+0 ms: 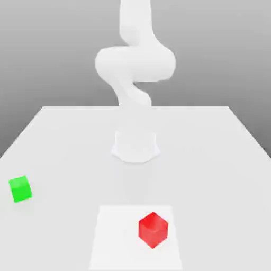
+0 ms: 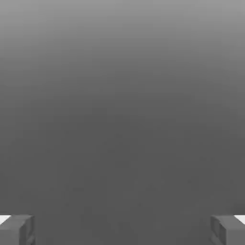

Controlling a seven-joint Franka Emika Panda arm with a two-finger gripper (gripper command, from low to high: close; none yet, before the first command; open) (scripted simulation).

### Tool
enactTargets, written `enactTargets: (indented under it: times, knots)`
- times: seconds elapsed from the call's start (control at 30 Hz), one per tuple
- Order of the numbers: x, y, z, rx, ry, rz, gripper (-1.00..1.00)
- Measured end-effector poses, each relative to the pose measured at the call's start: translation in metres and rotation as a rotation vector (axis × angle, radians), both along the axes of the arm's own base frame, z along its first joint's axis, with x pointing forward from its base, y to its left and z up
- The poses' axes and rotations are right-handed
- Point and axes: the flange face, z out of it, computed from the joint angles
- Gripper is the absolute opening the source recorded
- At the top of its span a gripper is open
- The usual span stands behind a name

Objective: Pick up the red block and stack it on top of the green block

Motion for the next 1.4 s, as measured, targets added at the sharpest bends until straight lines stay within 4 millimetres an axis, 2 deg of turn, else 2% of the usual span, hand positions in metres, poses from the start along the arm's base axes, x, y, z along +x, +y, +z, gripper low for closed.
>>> enactTargets:
  times: [0.07,0.17,0.27,0.37,0.5,0.67,0.73,0.87,0.9,1.13,1.3,1.33,1.4]
  knots:
    - [0.025,0.003,-0.043,-0.027,0.07,0.057,0.0]
    - [0.053,0.01,-0.107,-0.065,0.168,0.141,0.0]
    - [0.071,0.018,-0.173,-0.101,0.263,0.226,0.0]
    - [0.078,0.025,-0.239,-0.137,0.357,0.313,0.0]
    - [0.072,0.034,-0.326,-0.184,0.482,0.43,0.0]
    - [0.043,0.041,-0.426,-0.243,0.637,0.584,0.0]
    - [0.035,0.041,-0.456,-0.255,0.671,0.616,0.0]
    - [0.032,0.04,-0.502,-0.259,0.682,0.625,0.0]
    - [0.032,0.04,-0.512,-0.259,0.682,0.625,-1.0]
    - [0.031,0.04,-0.515,-0.257,0.683,0.626,-1.0]
    - [0.032,0.04,-0.468,-0.258,0.683,0.626,-1.0]
    - [0.032,0.035,-0.459,-0.252,0.685,0.611,-1.0]
    - [0.033,-0.021,-0.45,-0.192,0.699,0.437,-1.0]
